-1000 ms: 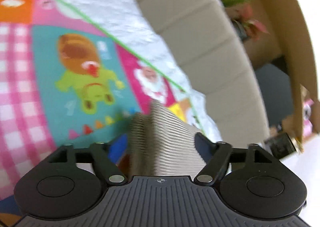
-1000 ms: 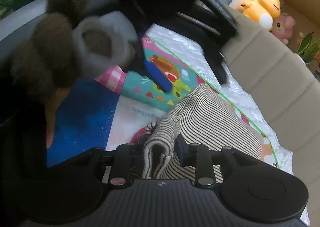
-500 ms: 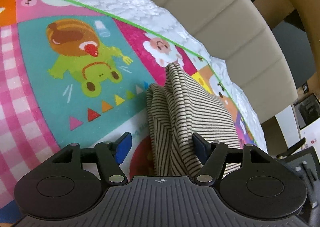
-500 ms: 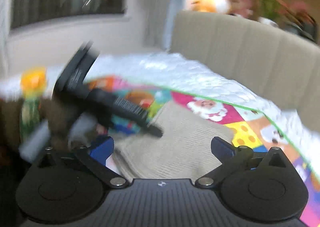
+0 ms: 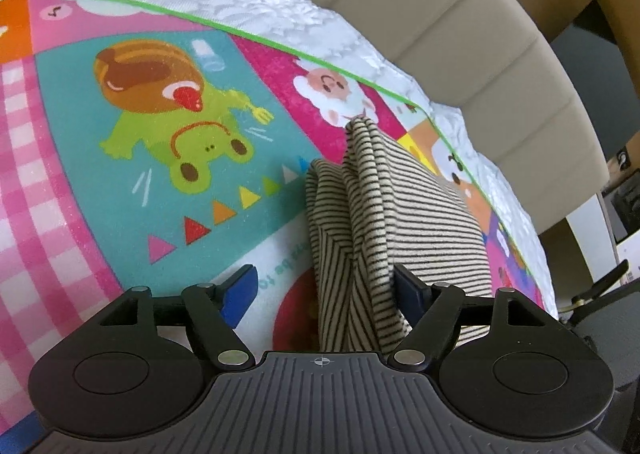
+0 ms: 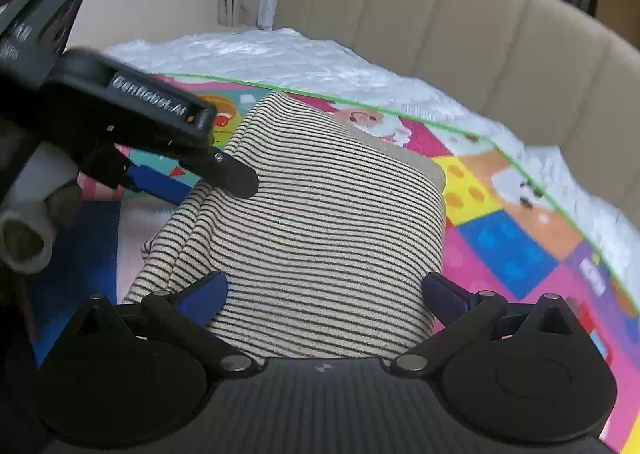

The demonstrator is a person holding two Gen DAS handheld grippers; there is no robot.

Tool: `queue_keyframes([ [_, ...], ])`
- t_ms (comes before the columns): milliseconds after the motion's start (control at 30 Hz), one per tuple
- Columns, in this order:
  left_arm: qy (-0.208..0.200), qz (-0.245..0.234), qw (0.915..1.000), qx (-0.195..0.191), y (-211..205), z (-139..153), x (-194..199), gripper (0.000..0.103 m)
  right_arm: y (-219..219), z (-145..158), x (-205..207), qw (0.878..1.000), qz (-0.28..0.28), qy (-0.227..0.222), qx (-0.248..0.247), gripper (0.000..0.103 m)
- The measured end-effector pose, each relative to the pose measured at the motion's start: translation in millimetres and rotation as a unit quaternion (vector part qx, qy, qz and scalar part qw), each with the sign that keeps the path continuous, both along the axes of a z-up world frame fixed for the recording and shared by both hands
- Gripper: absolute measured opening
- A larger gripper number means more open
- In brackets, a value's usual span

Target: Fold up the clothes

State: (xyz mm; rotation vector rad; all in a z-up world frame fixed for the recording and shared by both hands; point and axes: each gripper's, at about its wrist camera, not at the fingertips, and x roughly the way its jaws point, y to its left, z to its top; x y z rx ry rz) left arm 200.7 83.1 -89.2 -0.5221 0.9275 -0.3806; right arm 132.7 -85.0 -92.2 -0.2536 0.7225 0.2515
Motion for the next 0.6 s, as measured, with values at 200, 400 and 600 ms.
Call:
queue_keyframes([
  [200,0.001,0.001,1.0000,-0.006,1,0,0,0.081,-19,12,-1,0.999,-0.009,0.007,0.054,0.103],
  [400,0.004,0.004,0.9999,-0.009,2,0,-1,0.082,-2,30,-2,0.998,0.010,-0.025,0.048,0.103],
  [600,0.007,0.005,0.9999,-0.007,2,-1,0,0.081,30,3,2,0.998,0.024,-0.031,-0.045,0.103],
])
